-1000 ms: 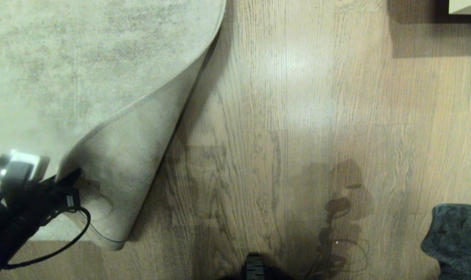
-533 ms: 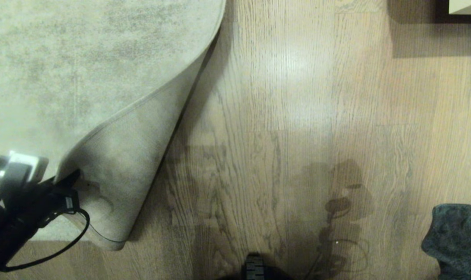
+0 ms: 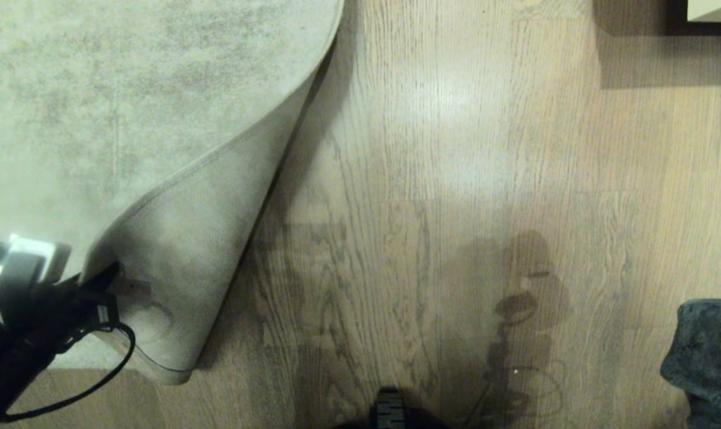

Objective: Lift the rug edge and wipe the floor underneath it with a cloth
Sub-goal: Lift up the carpet, then wipe the floor under the carpet with a rag

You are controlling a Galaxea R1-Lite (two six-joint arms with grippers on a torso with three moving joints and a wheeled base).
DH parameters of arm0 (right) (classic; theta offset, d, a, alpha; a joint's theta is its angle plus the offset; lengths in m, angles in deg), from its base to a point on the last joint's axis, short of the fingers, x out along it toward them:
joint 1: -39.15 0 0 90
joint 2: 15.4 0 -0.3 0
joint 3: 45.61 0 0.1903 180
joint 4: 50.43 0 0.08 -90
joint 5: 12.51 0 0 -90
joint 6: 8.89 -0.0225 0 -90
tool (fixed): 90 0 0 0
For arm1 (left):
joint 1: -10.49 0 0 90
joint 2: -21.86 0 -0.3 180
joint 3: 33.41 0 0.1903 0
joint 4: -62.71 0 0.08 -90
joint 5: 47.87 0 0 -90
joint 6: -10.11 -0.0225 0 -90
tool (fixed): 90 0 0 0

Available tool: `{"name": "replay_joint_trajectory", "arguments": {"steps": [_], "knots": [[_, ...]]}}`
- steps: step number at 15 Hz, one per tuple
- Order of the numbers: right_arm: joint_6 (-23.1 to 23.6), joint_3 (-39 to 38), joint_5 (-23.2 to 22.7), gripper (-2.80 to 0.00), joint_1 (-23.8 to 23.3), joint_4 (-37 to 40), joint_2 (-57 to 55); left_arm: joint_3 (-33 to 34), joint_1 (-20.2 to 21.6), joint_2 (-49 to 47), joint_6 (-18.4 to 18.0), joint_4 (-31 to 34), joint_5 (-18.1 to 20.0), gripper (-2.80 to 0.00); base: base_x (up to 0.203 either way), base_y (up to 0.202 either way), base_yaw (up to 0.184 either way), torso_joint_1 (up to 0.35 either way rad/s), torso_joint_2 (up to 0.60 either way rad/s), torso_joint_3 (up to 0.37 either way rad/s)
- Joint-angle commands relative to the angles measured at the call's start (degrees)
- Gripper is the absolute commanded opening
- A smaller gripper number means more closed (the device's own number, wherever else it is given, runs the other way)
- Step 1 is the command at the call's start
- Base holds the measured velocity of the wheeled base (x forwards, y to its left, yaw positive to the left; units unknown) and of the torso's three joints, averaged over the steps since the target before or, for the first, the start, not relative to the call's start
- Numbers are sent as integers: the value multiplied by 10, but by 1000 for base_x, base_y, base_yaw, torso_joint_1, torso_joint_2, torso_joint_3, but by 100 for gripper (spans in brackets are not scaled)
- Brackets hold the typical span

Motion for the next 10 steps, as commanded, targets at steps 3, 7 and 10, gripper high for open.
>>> {"name": "replay_joint_trajectory", "arguments": {"steps": [3, 7, 10], "knots": [[5, 59, -51, -280, 1, 42, -50, 20, 0, 16, -1, -27, 1, -280, 0, 0, 0, 0, 0, 0], [19, 76, -56, -280, 9, 10, -125, 20, 0, 23, -1, -27, 0, -280, 0, 0, 0, 0, 0, 0], [21, 82, -56, -280, 16, -19, -167, 20, 0, 25, -1, -27, 0, -280, 0, 0, 0, 0, 0, 0]]}}
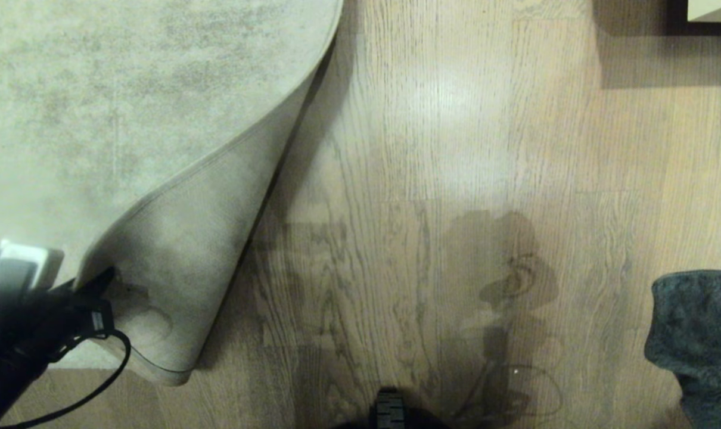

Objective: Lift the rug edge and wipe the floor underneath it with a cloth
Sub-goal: Wipe the floor under the carpet with a rag

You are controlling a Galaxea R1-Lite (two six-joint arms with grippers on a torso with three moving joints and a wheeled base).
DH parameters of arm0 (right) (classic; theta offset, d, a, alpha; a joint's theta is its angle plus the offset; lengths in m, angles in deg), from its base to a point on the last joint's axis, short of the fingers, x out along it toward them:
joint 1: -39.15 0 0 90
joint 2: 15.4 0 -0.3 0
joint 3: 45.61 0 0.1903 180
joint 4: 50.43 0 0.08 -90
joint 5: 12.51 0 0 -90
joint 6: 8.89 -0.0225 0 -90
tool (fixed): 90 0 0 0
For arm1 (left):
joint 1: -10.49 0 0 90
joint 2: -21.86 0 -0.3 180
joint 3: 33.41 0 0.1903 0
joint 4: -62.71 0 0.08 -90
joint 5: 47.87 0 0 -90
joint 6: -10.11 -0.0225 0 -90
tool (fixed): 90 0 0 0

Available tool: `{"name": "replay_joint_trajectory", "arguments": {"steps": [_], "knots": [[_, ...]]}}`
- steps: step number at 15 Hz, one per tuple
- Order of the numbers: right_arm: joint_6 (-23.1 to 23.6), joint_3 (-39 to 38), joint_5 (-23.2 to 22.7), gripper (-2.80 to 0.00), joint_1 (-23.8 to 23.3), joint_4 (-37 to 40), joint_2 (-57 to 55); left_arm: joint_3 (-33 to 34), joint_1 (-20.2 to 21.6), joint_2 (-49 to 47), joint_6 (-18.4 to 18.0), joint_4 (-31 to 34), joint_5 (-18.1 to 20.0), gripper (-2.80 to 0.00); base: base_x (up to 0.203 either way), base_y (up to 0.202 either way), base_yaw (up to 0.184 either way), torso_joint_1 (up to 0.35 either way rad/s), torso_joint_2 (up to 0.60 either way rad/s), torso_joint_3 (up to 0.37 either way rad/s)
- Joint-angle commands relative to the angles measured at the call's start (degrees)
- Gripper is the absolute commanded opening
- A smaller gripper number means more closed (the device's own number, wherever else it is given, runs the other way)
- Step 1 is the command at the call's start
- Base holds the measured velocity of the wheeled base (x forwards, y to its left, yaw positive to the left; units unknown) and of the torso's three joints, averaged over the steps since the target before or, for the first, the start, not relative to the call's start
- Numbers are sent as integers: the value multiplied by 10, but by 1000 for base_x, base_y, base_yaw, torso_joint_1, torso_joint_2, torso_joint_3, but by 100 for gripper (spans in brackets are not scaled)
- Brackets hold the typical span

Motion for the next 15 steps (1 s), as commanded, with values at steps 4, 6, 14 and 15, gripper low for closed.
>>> {"name": "replay_joint_trajectory", "arguments": {"steps": [4, 6, 14, 15], "knots": [[4, 7, -1, -280, 3, -48, -92, 0, 0, 2, -1, -28, 1, -280, 0, 0, 0, 0, 0, 0], [5, 11, -12, -280, 3, -70, -120, 0, 0, 2, -2, -28, 1, -280, 0, 0, 0, 0, 0, 0], [26, 28, -61, -280, 3, -141, -231, 5, 0, 2, -2, -28, 1, -280, 0, 0, 0, 0, 0, 0], [34, 35, -70, -280, 3, -141, -247, 9, 0, 2, -2, -28, 1, -280, 0, 0, 0, 0, 0, 0]]}}
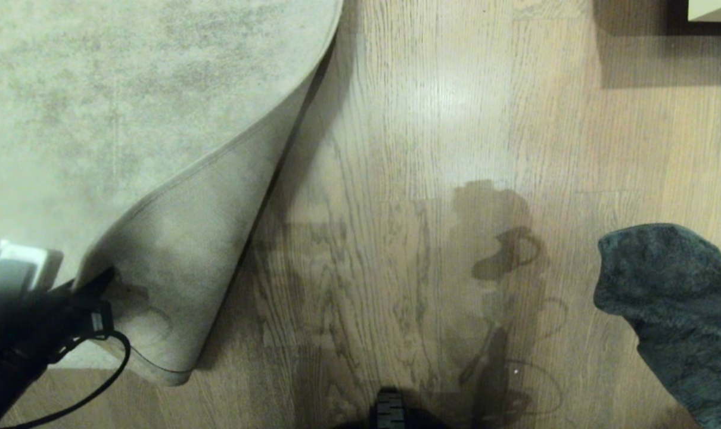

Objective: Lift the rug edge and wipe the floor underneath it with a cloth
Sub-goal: Wipe the floor under the carpet with a rag

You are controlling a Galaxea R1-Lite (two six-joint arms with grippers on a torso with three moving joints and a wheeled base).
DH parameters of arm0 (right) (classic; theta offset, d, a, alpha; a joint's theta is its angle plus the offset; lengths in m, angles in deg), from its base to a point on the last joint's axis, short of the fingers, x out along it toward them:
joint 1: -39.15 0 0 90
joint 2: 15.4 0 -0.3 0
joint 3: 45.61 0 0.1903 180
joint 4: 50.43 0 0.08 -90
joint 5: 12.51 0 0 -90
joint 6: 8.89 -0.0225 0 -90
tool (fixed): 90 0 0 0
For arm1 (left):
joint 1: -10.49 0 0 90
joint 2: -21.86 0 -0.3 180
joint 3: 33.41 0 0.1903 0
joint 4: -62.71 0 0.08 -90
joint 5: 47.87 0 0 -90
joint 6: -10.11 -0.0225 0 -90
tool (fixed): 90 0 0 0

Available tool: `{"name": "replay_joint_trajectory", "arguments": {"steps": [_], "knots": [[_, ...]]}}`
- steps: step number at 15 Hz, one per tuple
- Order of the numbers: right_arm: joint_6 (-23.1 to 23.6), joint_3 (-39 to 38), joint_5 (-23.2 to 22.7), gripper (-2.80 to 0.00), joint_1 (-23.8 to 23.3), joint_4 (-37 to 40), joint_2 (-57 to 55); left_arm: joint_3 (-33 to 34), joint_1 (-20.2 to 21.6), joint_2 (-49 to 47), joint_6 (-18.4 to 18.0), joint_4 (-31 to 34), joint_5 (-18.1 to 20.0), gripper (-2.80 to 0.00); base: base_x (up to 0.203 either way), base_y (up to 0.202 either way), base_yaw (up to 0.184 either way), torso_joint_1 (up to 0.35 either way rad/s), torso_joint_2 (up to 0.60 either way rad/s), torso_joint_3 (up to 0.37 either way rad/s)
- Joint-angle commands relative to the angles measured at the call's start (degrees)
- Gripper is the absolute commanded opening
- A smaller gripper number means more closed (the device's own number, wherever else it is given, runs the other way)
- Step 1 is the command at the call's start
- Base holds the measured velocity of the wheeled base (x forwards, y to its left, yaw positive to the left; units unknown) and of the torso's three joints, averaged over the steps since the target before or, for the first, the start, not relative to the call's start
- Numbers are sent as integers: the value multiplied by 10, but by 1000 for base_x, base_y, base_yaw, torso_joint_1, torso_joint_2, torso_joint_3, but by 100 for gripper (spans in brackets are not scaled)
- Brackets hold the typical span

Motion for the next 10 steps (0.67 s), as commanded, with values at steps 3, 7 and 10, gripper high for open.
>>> {"name": "replay_joint_trajectory", "arguments": {"steps": [3, 7, 10], "knots": [[29, 27, -41, -280, 0, -4, -77, 8, 0, -1, -1, -27, 1, -280, 0, 0, 0, 0, 0, 0], [42, 43, -64, -280, 29, -31, -131, 9, 0, -2, -1, -27, 1, -280, 0, 0, 0, 0, 0, 0], [44, 67, -63, -280, 114, -34, -183, 9, 0, -4, -1, -27, 0, -280, 0, 0, 0, 0, 0, 0]]}}
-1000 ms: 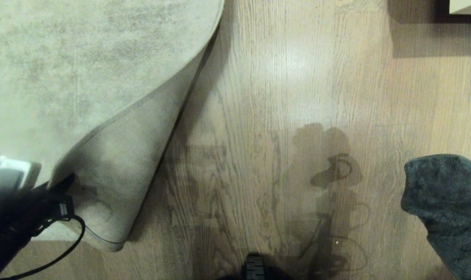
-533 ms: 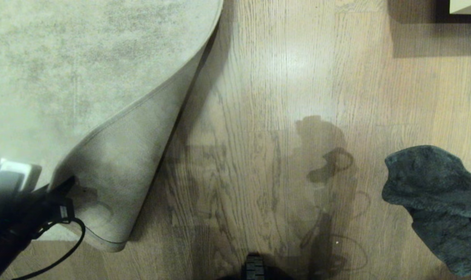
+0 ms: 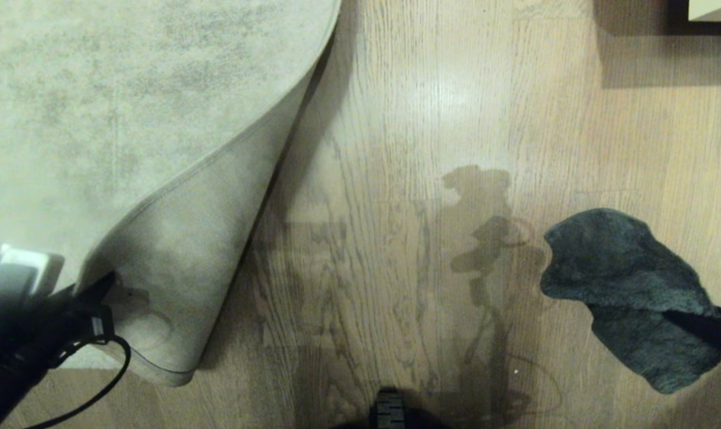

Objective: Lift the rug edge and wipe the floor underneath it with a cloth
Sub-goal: Wipe the floor under the carpet with a rag

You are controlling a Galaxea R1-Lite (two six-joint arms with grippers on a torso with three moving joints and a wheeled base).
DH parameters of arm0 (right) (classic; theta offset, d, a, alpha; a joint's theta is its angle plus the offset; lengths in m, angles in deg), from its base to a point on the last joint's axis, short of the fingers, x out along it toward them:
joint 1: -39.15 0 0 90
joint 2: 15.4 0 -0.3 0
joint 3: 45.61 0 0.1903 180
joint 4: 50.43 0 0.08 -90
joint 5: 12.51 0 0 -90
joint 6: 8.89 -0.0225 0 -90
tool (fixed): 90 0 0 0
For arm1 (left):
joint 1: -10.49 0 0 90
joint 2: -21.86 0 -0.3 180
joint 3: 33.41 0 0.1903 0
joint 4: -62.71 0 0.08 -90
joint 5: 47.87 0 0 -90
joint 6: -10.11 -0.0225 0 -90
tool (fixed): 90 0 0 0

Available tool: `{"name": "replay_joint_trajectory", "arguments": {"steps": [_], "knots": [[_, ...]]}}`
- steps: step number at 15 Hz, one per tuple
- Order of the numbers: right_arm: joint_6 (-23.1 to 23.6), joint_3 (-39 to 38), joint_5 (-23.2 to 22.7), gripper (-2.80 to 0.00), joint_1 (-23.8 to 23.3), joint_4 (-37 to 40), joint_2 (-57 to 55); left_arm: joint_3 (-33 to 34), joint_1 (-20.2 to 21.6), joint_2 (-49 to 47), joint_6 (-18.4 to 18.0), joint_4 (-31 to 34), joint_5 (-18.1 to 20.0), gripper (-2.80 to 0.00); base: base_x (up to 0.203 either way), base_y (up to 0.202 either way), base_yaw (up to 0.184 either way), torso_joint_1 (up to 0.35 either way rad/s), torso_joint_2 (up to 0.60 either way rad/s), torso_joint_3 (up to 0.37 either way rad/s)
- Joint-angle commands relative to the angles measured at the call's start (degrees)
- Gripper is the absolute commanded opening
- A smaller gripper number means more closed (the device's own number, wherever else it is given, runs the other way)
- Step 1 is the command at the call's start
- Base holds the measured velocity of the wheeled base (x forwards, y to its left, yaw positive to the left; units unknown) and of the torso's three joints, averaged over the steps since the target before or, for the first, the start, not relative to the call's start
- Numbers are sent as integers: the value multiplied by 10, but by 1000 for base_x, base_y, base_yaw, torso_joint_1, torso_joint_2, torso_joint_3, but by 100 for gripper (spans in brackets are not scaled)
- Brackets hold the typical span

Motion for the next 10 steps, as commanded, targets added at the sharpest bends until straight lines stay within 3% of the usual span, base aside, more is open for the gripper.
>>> {"name": "replay_joint_trajectory", "arguments": {"steps": [1, 5, 10], "knots": [[1, 17, -1, -280, 66, -1, -57, 0, 0, -3, -1, -27, 0, -280, 0, 0, 0, 0, 0, 0], [3, 40, 11, -280, 184, -16, -145, -1, 0, -7, -1, -27, 1, -280, 0, 0, 0, 0, 0, 0], [2, 74, 80, -280, 317, -124, -297, -1, 0, -7, -1, -27, 1, -280, 0, 0, 0, 0, 0, 0]]}}
